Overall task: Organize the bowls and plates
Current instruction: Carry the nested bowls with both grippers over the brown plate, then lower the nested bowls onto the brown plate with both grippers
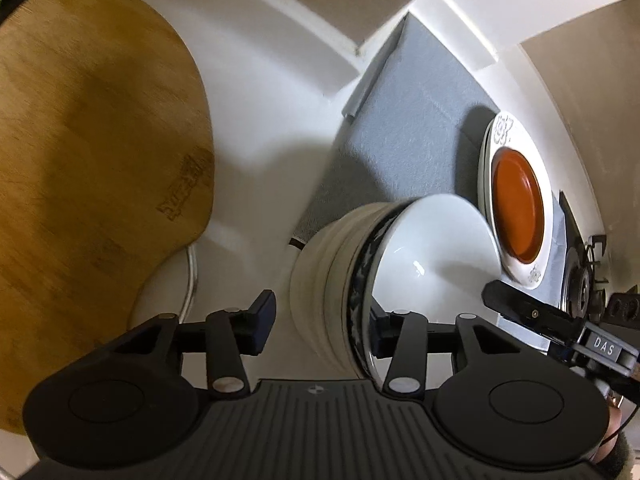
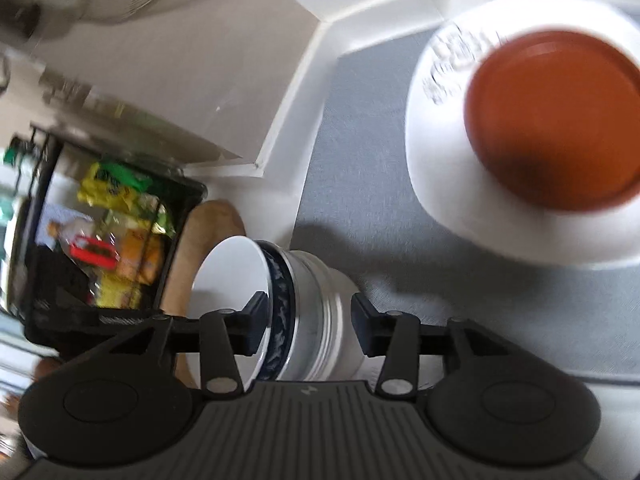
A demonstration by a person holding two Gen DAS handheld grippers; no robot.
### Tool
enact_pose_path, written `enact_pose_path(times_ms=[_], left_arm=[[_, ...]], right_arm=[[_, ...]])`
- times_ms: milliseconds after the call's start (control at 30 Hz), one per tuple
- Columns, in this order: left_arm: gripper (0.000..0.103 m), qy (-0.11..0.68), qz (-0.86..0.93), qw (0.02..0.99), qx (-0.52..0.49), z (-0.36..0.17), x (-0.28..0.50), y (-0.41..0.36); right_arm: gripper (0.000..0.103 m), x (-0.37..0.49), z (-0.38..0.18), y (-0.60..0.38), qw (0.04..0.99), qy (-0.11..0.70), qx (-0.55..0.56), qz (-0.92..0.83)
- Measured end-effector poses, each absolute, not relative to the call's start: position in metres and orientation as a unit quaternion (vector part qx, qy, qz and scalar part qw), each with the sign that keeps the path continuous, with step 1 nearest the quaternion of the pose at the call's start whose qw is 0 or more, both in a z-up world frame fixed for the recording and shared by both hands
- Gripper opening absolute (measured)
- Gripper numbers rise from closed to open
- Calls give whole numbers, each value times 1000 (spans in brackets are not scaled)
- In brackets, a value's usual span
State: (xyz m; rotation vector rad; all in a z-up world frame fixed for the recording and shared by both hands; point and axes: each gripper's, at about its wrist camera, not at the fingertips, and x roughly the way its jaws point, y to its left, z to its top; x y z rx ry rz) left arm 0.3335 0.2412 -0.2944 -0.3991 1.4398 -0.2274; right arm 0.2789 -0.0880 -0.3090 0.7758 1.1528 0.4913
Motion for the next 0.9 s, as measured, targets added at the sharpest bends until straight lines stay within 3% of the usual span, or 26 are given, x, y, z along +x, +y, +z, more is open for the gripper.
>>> enact_pose_path(times_ms=[100, 267, 433, 900], left_arm=[[56, 657, -115, 723, -181, -304, 335, 235], [54, 648, -131, 732, -164, -303, 330, 222], [46, 644, -136, 743, -122, -292, 326, 213], [46, 641, -134, 749, -100, -278, 326, 195]], right_arm=[[62, 282, -327, -82, 714, 546, 376, 227], [67, 280, -342, -67, 700, 560, 388, 216], [51, 274, -322, -61, 726, 553, 352, 209], [50, 267, -307, -69, 732, 554, 342, 202]])
